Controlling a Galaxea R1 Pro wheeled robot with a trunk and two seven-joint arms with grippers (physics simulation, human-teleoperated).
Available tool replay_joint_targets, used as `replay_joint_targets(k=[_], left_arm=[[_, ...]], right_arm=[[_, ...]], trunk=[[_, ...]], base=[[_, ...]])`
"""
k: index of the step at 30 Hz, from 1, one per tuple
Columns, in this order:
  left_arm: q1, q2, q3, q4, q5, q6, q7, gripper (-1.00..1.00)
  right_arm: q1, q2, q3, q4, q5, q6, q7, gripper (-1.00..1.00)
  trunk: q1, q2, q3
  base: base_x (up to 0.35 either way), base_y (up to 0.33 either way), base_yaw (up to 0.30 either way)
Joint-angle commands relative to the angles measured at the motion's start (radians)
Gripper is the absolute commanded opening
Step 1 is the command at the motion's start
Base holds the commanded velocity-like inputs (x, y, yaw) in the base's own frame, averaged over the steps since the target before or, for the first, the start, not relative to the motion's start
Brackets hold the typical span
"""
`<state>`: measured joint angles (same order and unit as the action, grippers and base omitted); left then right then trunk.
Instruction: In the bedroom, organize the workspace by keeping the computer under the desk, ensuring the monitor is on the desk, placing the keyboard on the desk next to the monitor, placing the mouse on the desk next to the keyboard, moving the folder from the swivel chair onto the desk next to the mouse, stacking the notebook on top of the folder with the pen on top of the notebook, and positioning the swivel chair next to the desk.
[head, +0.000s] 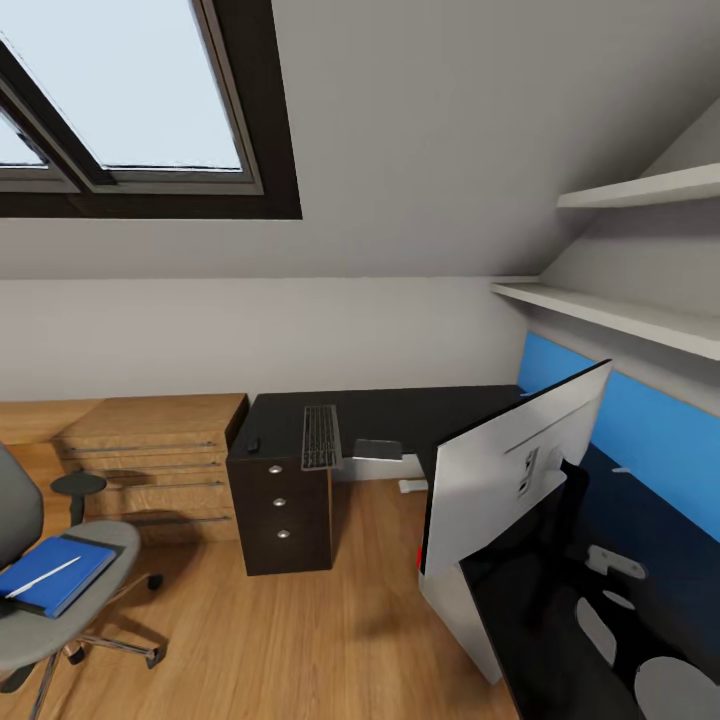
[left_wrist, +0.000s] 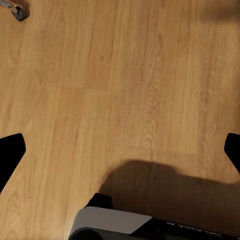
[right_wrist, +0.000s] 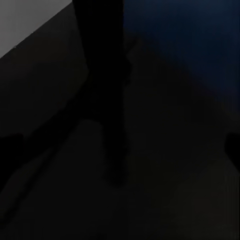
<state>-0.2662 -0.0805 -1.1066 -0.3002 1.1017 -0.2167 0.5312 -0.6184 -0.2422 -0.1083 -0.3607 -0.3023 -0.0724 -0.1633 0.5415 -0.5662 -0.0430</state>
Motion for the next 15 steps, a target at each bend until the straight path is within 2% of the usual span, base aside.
replay_joint_targets(k=[1, 9, 15], left_arm=[[-0.001, 0.000, -0.009, -0.001, 0.011, -0.006, 0.004, 1.00], [-0.001, 0.000, -0.009, -0.001, 0.010, -0.033, 0.003, 1.00], [-0.001, 0.001, -0.009, -0.001, 0.010, -0.053, -0.002, 1.00]], right_arm=[[-0.010, -0.003, 0.002, 0.020, -0.006, -0.013, 0.003, 1.00], [-0.040, -0.022, 0.002, 0.086, 0.020, -0.054, 0.012, 1.00], [-0.046, -0.027, 0.002, 0.098, 0.025, -0.062, 0.012, 1.00]], trunk=[[0.000, -0.002, -0.002], [0.000, -0.002, -0.002], [0.000, -0.002, -0.002]], base=[[0.052, 0.000, 0.000], [0.201, 0.029, 0.000], [0.257, 0.152, 0.000]])
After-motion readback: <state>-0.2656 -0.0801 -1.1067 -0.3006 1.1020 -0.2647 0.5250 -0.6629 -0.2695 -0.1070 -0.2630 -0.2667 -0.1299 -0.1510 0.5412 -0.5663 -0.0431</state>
